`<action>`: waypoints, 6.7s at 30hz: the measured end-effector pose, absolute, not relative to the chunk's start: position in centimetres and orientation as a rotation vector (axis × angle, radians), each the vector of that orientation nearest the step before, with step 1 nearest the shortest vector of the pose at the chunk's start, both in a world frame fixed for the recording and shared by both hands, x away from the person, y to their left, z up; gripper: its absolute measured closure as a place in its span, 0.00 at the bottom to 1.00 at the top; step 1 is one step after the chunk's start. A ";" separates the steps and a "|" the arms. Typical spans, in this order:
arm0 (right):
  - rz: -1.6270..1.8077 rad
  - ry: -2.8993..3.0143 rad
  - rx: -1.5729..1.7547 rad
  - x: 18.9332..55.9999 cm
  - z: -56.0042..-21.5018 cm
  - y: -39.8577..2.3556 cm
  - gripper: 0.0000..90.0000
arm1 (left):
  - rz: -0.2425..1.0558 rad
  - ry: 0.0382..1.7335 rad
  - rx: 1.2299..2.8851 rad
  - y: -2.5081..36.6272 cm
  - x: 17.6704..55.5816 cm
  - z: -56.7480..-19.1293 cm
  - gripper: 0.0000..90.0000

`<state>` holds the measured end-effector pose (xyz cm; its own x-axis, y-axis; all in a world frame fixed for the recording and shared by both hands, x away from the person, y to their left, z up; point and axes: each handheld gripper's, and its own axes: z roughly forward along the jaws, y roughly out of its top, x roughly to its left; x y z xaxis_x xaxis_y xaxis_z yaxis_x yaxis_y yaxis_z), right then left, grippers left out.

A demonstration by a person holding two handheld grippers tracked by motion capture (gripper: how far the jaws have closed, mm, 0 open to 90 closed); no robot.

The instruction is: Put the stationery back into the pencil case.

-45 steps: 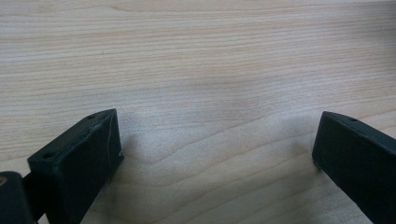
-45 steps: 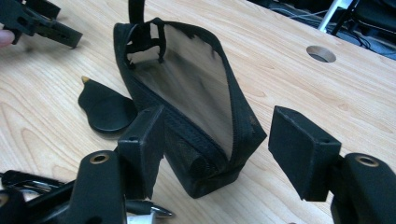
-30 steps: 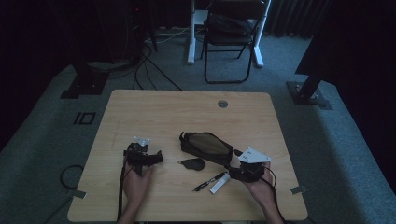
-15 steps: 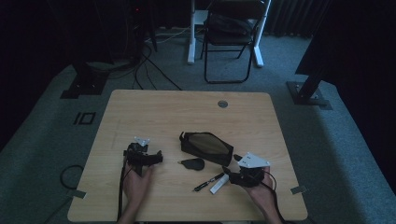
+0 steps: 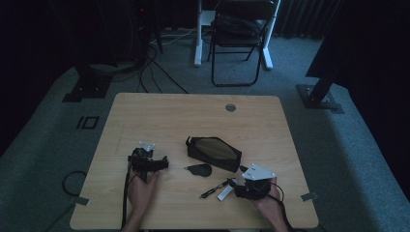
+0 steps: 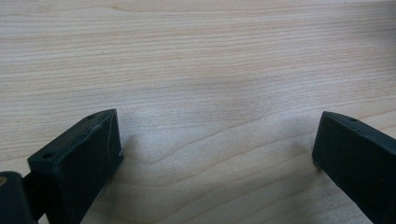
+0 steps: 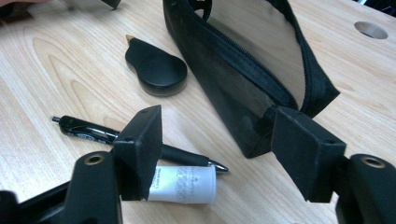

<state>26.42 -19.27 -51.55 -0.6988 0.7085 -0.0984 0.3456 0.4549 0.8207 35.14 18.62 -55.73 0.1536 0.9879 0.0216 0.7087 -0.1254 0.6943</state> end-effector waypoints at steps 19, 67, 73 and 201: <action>1.082 2.347 0.814 25.7 -52.6 -18.4 0.26 | 0.674 1.611 1.897 18.6 35.1 -55.7 0.02; 0.931 2.420 0.657 26.3 -54.6 -16.8 0.20 | 0.674 1.611 1.897 18.6 35.1 -55.7 0.02; 0.924 2.417 0.642 26.6 -54.6 -16.2 0.23 | 0.674 1.611 1.898 18.6 35.1 -55.7 0.02; 1.123 2.497 0.674 27.4 -50.4 -12.8 0.79 | 0.675 1.611 1.899 18.6 35.1 -55.7 0.02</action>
